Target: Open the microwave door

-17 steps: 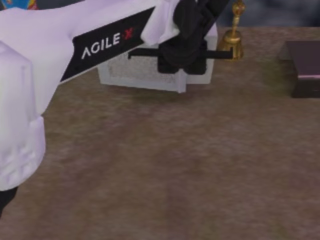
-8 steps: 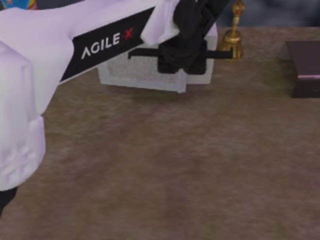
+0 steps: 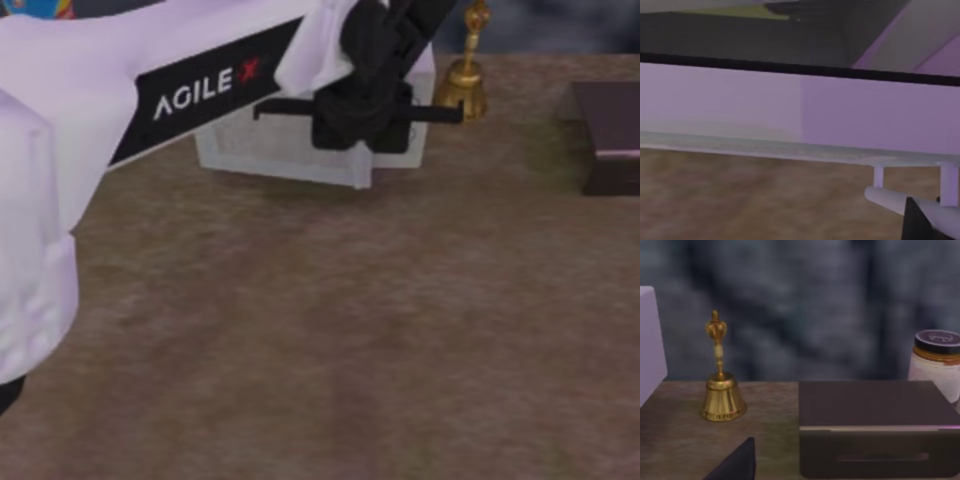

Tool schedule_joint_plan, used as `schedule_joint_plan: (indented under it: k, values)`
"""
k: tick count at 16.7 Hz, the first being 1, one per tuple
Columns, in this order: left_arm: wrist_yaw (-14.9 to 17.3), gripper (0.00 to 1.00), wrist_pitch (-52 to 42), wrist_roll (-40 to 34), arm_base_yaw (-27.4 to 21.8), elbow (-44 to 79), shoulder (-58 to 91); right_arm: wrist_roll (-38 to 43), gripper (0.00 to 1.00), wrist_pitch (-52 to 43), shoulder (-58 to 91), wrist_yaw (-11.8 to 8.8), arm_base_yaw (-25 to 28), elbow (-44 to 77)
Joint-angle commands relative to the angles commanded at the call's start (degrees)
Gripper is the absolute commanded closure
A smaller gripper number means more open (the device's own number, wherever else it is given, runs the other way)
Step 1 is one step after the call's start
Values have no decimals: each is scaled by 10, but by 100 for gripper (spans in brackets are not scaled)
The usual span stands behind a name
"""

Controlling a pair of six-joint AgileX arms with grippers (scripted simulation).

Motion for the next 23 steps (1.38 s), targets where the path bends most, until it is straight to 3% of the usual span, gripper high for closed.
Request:
schedule_joint_plan:
  k: [23]
  values:
    - [2, 100, 7, 7, 2, -11, -8, 0, 0, 0, 0, 0, 0, 0]
